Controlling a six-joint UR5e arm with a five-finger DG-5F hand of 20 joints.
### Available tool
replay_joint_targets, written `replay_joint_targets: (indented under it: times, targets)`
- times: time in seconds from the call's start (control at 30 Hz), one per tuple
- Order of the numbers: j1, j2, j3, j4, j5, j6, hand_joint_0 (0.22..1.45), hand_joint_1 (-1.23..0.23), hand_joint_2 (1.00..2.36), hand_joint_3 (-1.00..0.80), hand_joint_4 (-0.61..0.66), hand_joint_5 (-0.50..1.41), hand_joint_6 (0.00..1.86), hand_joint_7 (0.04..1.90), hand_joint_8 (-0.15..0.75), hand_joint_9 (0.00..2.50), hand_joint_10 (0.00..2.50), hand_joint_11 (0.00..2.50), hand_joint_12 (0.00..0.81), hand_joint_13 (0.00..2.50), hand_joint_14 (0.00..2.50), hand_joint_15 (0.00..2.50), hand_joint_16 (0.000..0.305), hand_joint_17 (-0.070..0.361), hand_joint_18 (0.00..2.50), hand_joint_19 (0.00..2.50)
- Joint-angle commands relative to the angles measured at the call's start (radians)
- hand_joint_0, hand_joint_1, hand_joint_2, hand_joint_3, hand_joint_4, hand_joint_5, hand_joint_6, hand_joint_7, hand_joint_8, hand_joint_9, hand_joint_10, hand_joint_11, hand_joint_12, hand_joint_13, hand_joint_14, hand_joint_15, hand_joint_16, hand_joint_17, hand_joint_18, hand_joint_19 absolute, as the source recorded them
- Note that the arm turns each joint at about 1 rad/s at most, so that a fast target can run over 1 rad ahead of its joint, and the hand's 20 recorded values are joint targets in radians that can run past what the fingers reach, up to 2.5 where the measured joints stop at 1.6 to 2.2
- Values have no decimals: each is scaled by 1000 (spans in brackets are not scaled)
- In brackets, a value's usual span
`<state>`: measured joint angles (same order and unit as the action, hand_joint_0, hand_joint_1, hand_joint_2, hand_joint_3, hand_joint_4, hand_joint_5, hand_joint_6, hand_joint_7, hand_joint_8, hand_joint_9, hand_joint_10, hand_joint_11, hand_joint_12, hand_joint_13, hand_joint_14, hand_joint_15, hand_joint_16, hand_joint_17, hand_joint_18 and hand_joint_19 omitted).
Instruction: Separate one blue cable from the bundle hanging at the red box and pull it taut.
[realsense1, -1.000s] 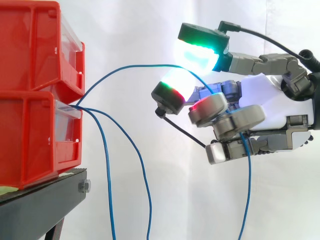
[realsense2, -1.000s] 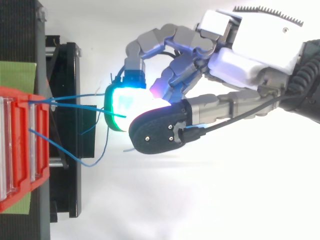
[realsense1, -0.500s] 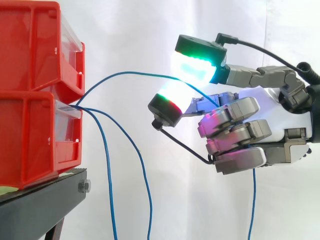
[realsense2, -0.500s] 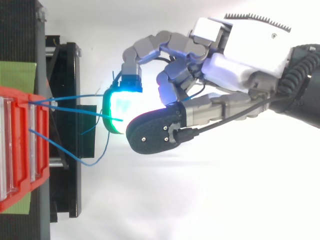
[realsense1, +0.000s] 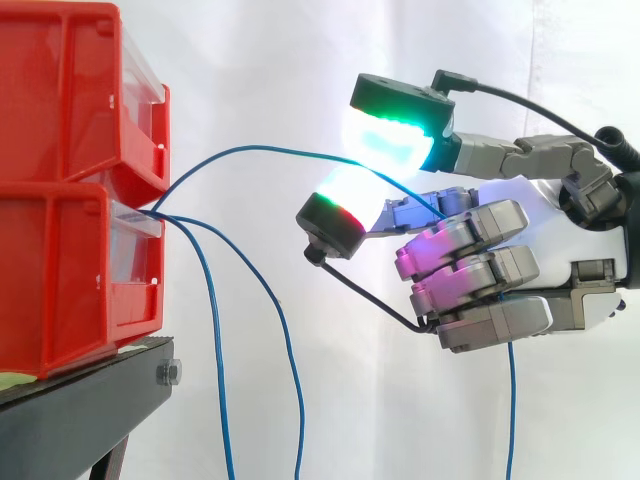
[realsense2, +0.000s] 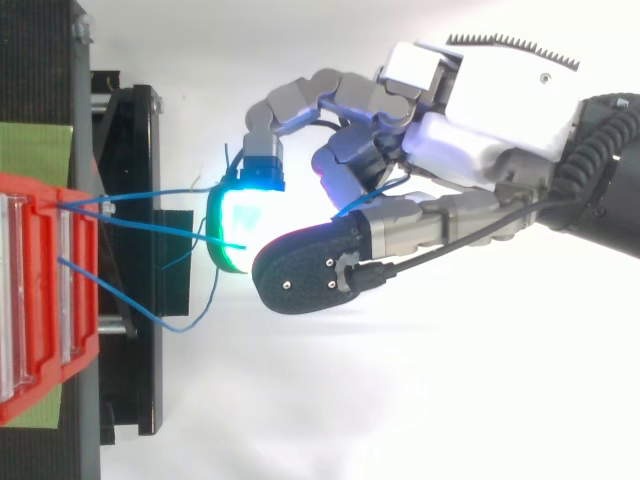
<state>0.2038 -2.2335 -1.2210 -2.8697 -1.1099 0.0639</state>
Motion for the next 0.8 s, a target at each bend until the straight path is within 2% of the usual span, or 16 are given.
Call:
replay_joint_targets:
  times: [0.0, 0.17, 0.53, 0.77]
  targets:
    - [0, 0, 0, -2, -2, -1, 681, -752, 1023, -166, 36, -151, 960, 1042, 297, 798, 1848, 992, 338, 836, 2500, 1322, 30, 68, 1375, 1705]
    - [-1, 0, 0, -11, 1, -1, 686, -751, 1022, -169, 39, -152, 959, 1047, 301, 770, 2113, 951, 336, 806, 2500, 1287, 31, 70, 1389, 1721]
    - [-1, 0, 0, -14, 1, -1, 687, -751, 1022, -165, 44, -152, 960, 1042, 294, 763, 2136, 957, 338, 797, 2500, 1269, 29, 65, 1384, 1742]
    - [-1, 0, 0, -14, 1, -1, 688, -753, 1022, -161, 47, -151, 959, 1044, 288, 760, 2263, 929, 324, 798, 2500, 1269, 28, 62, 1383, 1774]
